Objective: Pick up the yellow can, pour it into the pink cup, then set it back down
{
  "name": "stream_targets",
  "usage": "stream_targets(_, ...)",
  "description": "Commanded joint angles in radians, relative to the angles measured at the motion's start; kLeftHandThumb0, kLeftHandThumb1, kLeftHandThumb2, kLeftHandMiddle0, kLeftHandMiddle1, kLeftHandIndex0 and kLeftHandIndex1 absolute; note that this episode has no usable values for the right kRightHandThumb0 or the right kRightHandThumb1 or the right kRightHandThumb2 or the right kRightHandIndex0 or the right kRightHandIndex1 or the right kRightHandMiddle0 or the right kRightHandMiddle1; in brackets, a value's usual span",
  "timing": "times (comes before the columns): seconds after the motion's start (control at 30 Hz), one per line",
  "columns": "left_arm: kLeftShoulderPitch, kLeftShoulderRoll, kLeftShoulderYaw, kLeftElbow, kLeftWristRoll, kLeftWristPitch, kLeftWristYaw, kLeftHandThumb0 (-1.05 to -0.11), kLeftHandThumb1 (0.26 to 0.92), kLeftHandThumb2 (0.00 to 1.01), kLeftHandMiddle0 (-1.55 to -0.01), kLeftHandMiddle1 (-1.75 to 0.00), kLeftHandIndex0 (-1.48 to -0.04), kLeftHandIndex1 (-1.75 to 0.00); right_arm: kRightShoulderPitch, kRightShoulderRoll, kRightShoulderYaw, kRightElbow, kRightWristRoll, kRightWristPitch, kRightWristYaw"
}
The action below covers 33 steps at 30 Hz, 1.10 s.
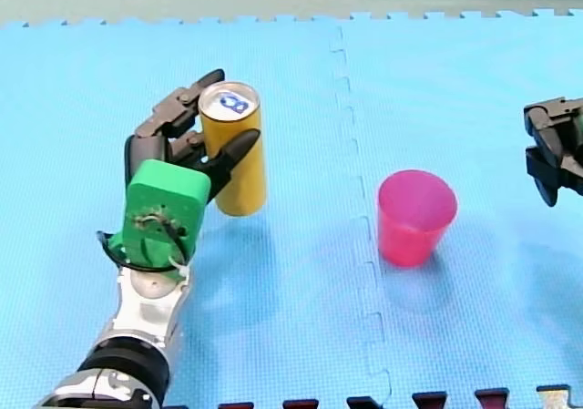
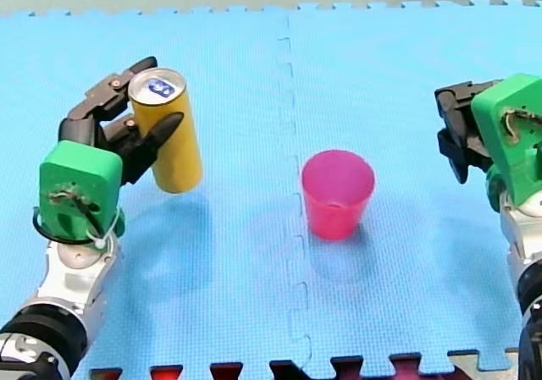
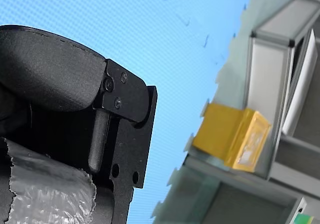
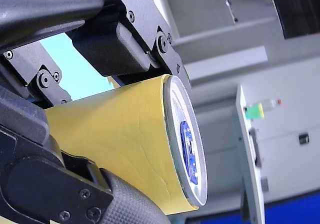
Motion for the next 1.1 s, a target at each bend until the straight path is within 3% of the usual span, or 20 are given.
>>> stream_targets(0.0,-0.007,0.008,-0.005,-0.006,0.004,-0.009,0.01,-0.372,0.834,0.0,-1.36,-0.06,-1.22,-0.01,-0.001,-0.003,0.002,0.002,-0.002,0.004,-0.001)
stream_targets(0.5,0.014,-0.006,-0.015,-0.014,0.005,-0.014,0.025,-0.365,0.824,0.0,-1.38,-0.04,-1.23,0.0,0.012,-0.004,0.008,0.003,-0.012,-0.001,-0.013)
stream_targets(1.07,-0.05,0.013,-0.079,-0.011,0.086,0.084,0.107,-0.366,0.816,0.0,-1.38,-0.02,-1.22,0.0,0.018,-0.004,0.017,0.001,-0.018,-0.011,-0.014)
